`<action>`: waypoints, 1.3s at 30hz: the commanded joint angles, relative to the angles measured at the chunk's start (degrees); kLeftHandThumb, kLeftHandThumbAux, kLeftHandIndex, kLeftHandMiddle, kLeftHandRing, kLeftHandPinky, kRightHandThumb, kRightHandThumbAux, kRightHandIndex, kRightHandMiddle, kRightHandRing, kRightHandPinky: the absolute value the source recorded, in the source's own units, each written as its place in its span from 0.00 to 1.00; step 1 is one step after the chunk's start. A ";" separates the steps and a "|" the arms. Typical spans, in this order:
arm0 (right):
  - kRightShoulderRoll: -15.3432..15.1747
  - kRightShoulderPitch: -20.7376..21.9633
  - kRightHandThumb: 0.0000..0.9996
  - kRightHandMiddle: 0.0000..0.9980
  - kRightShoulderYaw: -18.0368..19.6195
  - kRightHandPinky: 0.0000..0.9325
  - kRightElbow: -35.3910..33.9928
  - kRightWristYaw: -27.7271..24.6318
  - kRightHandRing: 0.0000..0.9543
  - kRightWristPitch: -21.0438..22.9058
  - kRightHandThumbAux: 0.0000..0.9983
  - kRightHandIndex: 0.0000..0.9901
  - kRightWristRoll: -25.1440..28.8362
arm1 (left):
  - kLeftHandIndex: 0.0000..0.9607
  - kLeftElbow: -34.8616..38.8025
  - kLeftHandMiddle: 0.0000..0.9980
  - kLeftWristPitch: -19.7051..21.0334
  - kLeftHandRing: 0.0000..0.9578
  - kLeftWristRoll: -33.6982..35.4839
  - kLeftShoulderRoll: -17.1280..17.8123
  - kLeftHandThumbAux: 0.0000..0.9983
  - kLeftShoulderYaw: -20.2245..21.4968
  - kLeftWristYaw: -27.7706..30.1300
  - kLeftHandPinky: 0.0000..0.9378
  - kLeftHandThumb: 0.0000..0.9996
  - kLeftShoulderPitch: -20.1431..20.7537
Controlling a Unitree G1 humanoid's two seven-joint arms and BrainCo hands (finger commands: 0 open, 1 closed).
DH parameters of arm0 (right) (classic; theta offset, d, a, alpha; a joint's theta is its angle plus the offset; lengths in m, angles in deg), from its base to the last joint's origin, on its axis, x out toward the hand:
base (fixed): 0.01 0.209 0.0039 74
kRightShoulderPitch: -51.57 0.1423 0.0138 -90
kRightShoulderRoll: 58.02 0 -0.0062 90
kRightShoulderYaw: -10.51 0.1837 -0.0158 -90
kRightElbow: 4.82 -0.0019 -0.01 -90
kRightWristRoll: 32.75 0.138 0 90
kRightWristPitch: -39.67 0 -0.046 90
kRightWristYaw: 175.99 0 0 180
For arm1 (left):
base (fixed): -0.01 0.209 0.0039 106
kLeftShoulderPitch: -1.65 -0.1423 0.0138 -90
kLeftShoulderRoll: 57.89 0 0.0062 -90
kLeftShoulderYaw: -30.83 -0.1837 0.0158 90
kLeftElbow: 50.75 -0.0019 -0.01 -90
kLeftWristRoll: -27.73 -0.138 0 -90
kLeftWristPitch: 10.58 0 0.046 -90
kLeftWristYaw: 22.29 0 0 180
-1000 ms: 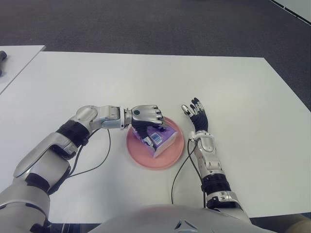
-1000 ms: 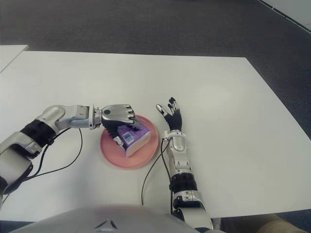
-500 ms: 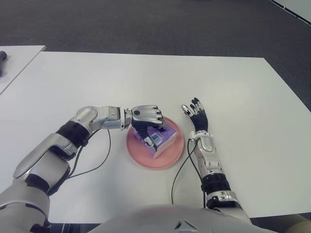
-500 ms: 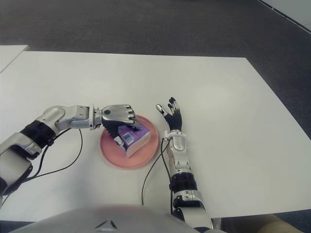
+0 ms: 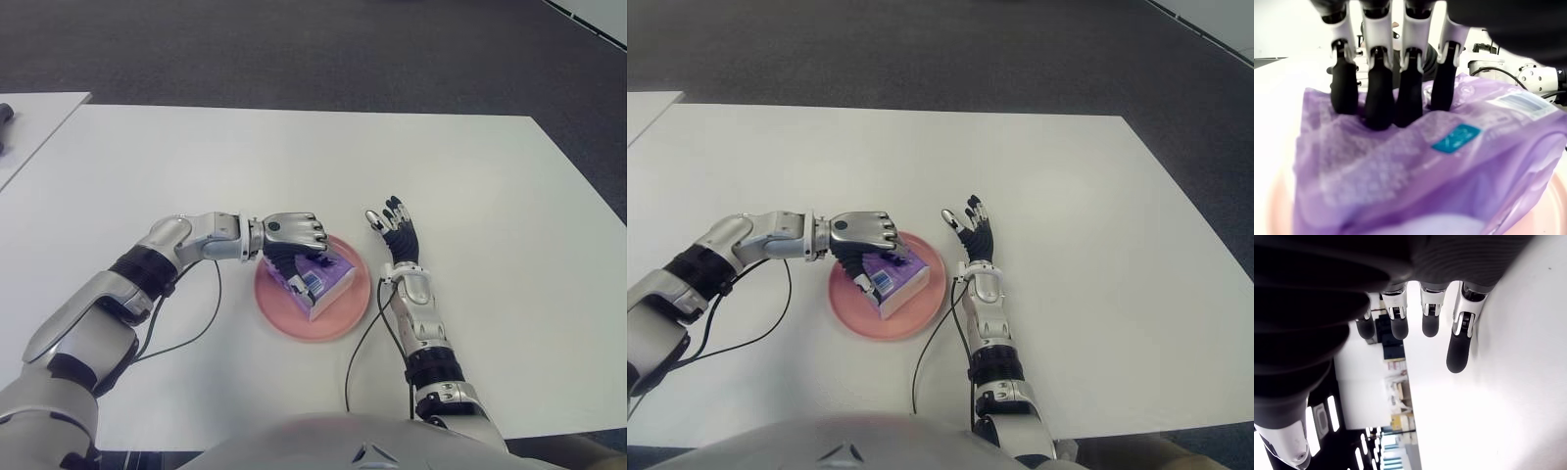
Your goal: Put the tissue paper into the plate.
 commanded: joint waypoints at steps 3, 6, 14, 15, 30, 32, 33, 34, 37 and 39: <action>0.56 -2.44 0.20 0.00 0.49 0.01 3.86 0.20 0.00 2.70 0.66 0.00 0.05 | 0.00 -1.15 0.00 0.07 0.00 -2.15 0.66 0.12 -1.04 2.54 0.00 0.34 -2.73; 0.56 -2.37 0.20 0.00 0.51 0.01 3.99 0.20 0.00 2.63 0.66 0.00 0.04 | 0.00 -1.40 0.00 0.33 0.00 -2.35 0.59 0.11 -0.45 1.43 0.00 0.33 -3.00; 0.65 -2.27 0.20 0.00 0.48 0.01 4.27 0.27 0.00 2.42 0.66 0.00 0.00 | 0.00 -1.38 0.00 0.95 0.00 2.74 0.04 0.11 4.03 -0.82 0.00 0.32 -3.03; 0.66 -2.28 0.20 0.00 0.48 0.01 4.28 0.28 0.00 2.39 0.66 0.00 -0.01 | 0.00 -0.97 0.00 1.14 0.00 3.60 -0.02 0.11 4.57 -0.47 0.00 0.32 -3.19; 0.84 -2.44 0.20 0.00 0.31 0.01 4.01 0.45 0.00 2.42 0.66 0.00 -0.11 | 0.00 2.47 0.00 9.69 0.00 35.24 -4.07 0.13 16.04 11.32 0.00 0.32 -8.39; 0.85 -2.46 0.20 0.00 0.29 0.01 4.00 0.46 0.00 2.40 0.66 0.00 -0.12 | 0.00 1.90 0.00 9.41 0.00 40.27 -4.78 0.16 17.54 13.72 0.00 0.29 -8.48; 0.85 -2.46 0.20 0.00 0.29 0.01 4.00 0.46 0.00 2.41 0.66 0.00 -0.12 | 0.00 1.50 0.00 9.56 0.00 42.88 -5.19 0.17 18.43 15.08 0.00 0.29 -8.25; 0.85 -2.46 0.20 0.00 0.29 0.01 3.99 0.46 0.00 2.41 0.66 0.00 -0.12 | 0.00 1.22 0.00 9.69 0.00 44.67 -5.51 0.19 19.10 16.18 0.00 0.27 -8.08; 0.89 -2.51 0.20 0.00 0.25 0.01 3.95 0.49 0.00 2.40 0.66 0.00 -0.14 | 0.00 -1.79 0.00 10.14 0.00 48.57 -7.72 0.24 21.45 18.33 0.00 0.25 -6.21; 0.90 -2.53 0.20 0.00 0.23 0.01 3.92 0.51 0.00 2.40 0.66 0.00 -0.14 | 0.00 -5.15 0.00 9.69 0.00 49.32 -9.80 0.27 22.97 18.54 0.00 0.23 -4.33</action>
